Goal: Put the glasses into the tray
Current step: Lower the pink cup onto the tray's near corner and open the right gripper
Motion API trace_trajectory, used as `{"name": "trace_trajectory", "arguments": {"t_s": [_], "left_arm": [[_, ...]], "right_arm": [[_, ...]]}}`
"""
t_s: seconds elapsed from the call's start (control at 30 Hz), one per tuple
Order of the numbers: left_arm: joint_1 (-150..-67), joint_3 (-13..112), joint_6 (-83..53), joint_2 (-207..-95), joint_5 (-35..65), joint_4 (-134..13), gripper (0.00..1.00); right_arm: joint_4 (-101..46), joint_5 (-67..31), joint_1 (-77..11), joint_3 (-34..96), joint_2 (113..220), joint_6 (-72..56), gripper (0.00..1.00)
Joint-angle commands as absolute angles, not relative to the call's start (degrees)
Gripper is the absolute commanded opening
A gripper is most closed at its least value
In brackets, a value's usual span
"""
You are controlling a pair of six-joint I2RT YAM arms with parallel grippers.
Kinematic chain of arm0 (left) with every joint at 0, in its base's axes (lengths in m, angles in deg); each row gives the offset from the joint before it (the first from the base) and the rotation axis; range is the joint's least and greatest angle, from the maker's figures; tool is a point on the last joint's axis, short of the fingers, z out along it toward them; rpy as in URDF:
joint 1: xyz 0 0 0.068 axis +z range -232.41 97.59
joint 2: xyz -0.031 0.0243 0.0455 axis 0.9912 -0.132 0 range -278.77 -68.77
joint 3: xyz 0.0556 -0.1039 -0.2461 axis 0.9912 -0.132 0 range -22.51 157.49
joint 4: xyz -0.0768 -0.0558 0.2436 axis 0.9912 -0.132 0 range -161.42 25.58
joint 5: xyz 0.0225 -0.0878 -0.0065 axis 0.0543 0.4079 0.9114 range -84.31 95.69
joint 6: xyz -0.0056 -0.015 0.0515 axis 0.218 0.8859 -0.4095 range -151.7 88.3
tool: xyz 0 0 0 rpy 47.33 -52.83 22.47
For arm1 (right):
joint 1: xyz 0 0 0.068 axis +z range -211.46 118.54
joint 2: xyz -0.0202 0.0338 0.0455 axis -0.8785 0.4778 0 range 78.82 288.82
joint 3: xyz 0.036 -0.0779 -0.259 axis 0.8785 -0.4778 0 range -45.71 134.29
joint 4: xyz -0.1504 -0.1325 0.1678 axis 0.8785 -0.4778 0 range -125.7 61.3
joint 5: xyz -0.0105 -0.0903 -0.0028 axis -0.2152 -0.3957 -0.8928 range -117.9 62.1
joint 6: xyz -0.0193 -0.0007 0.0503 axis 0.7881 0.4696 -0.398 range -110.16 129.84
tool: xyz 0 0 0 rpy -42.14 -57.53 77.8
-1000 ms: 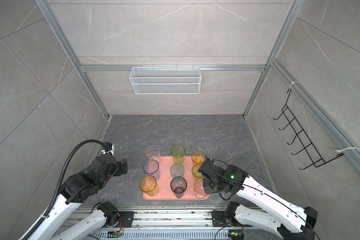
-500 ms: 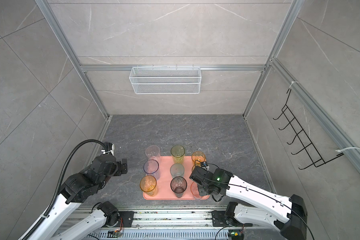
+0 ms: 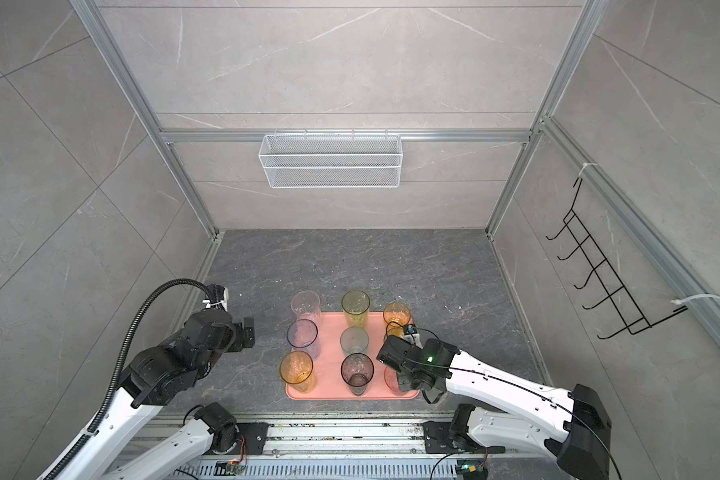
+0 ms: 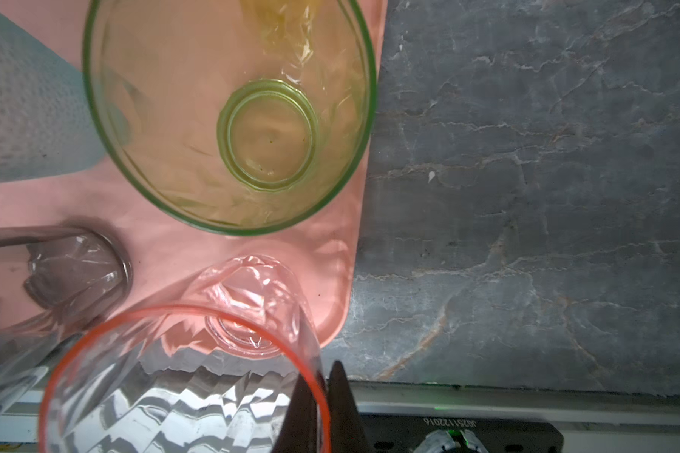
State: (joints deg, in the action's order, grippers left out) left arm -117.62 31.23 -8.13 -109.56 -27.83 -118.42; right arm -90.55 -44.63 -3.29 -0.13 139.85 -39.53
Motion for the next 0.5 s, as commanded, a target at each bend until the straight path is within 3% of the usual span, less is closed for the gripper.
{"name": "trace_trajectory", "arguments": {"t_s": [0.0, 0.47], "left_arm": [[-117.4, 31.2, -7.6, -109.5, -29.5, -118.1, 1.00], [-117.4, 31.3, -7.6, -109.6, -29.4, -118.0, 1.00]], "right_arm": [[-89.4, -46.4, -3.2, -1.3, 140.1, -41.3, 0.00], [-86.3, -41.9, -7.4, -4.0, 140.1, -40.4, 0.00]]}}
